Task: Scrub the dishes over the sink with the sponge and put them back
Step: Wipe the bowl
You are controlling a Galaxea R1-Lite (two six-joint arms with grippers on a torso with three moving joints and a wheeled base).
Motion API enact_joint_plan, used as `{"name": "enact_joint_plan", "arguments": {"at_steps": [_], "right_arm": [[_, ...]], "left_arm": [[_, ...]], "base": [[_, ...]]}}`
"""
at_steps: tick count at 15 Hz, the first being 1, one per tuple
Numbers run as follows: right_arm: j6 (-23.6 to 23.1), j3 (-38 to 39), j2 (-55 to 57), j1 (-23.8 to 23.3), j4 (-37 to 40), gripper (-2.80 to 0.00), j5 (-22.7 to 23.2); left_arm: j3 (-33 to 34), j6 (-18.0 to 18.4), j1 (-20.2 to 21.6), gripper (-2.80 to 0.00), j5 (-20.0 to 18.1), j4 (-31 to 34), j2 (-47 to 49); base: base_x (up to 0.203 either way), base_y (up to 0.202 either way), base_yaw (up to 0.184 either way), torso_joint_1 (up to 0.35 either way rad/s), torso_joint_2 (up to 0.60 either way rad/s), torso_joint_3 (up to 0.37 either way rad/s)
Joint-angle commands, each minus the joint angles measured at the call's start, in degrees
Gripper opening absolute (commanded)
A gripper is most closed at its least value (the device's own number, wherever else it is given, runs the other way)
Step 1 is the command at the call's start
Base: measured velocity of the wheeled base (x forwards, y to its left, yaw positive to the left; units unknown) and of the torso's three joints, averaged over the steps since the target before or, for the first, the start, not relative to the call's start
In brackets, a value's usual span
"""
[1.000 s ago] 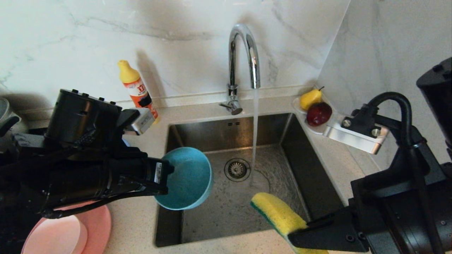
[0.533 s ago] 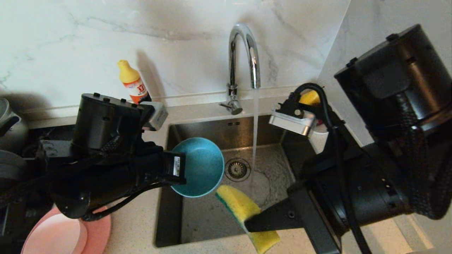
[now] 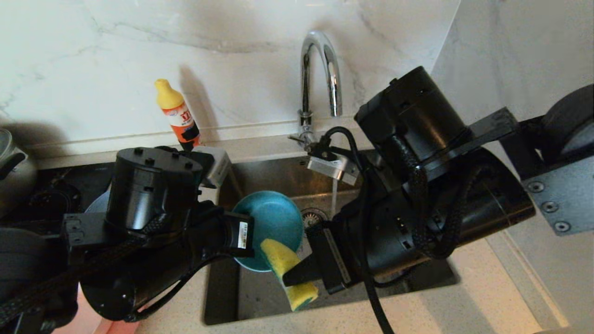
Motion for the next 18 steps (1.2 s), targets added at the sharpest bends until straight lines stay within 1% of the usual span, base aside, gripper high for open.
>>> {"name": "enact_joint_plan", "arguments": {"at_steps": [1, 3, 5, 8, 10, 14, 18], "right_arm": [[0.2, -1.2, 2.8, -0.7, 0.1, -2.80, 0.1], [0.3, -1.5, 3.6, -1.6, 0.0, -2.80, 0.1], [1.4, -2.6, 4.4, -2.2, 0.1, -2.80, 0.0], [1.9, -5.6, 5.0, -3.2, 0.3, -2.80, 0.1], [1.9, -6.0, 4.8, -3.4, 0.5, -2.80, 0.2], [2.7, -6.1, 5.3, -3.3, 0.2, -2.80, 0.3], [2.8, -7.0, 6.5, -3.2, 0.3, -2.80, 0.5]], "left_arm": [[2.9, 1.5, -0.4, -2.80, 1.0, -3.6, 0.4], [5.1, 2.1, -0.4, -2.80, 1.0, -7.0, 0.5], [6.8, 2.8, -0.5, -2.80, 0.9, -8.9, 0.3], [8.8, 4.9, -0.6, -2.80, 0.8, -13.1, 0.7], [10.4, 6.3, -0.6, -2.80, 1.0, -15.4, 1.3], [11.6, 6.6, -0.7, -2.80, 1.1, -19.6, 2.1], [11.5, 6.7, -1.2, -2.80, 1.1, -20.8, 2.6]], "base": [[0.000, 0.000, 0.000, 0.000, 0.00, 0.000], [0.000, 0.000, 0.000, 0.000, 0.00, 0.000], [0.000, 0.000, 0.000, 0.000, 0.00, 0.000], [0.000, 0.000, 0.000, 0.000, 0.00, 0.000], [0.000, 0.000, 0.000, 0.000, 0.00, 0.000], [0.000, 0.000, 0.000, 0.000, 0.00, 0.000], [0.000, 0.000, 0.000, 0.000, 0.00, 0.000]]}}
